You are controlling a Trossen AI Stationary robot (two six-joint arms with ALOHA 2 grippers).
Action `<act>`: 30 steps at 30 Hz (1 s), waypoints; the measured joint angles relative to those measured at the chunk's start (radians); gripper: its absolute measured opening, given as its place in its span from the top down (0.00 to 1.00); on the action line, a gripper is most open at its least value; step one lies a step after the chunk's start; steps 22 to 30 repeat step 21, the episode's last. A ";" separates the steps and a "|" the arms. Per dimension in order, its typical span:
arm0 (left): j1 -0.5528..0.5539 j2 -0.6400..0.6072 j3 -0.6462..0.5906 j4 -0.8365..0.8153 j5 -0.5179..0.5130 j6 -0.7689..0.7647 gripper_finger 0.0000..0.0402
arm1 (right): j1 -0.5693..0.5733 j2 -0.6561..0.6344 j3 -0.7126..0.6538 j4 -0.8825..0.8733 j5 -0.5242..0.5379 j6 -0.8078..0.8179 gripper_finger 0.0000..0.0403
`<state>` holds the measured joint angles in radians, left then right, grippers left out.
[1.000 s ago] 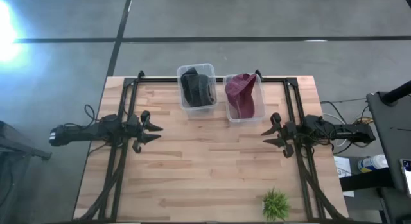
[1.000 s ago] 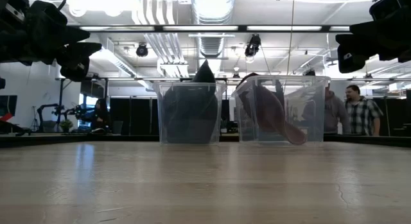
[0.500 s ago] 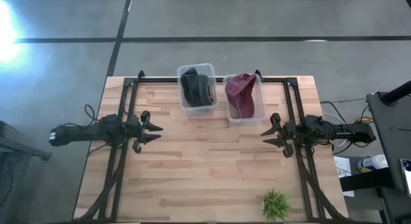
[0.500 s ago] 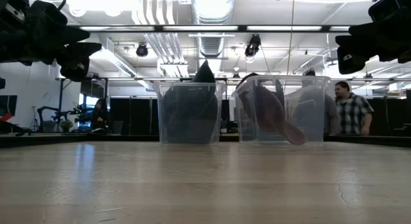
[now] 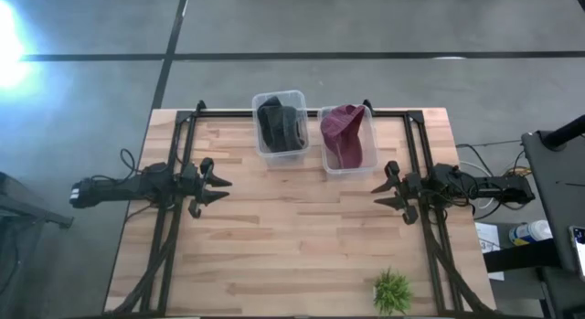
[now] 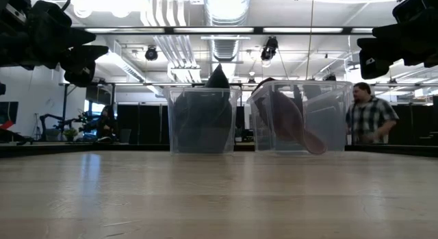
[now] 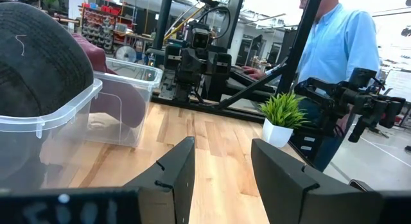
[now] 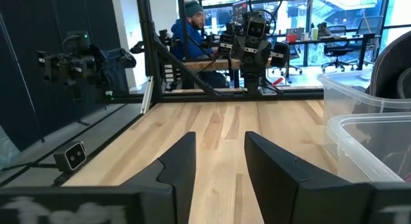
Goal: Pick & Place hat
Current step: Return to Home Position
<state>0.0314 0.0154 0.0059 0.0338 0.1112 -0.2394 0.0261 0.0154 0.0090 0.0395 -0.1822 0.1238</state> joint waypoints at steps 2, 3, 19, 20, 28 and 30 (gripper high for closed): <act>0.000 0.000 0.000 0.000 0.000 0.000 0.63 | 0.000 0.000 0.000 0.000 0.000 0.000 0.68; 0.000 0.000 0.000 0.000 0.000 0.000 0.63 | 0.000 0.000 0.000 0.000 0.000 0.000 0.68; 0.000 0.000 0.000 0.000 0.000 0.000 0.63 | 0.000 0.000 0.000 0.000 0.000 0.000 0.68; 0.000 0.000 0.000 0.000 0.000 0.000 0.63 | 0.000 0.000 0.000 0.000 0.000 0.000 0.67; 0.000 0.000 0.000 0.000 0.000 0.000 0.63 | 0.000 0.000 0.000 0.000 0.000 0.000 0.67; 0.000 0.000 0.000 0.000 0.000 0.000 0.63 | 0.000 0.000 0.000 0.000 0.000 0.000 0.67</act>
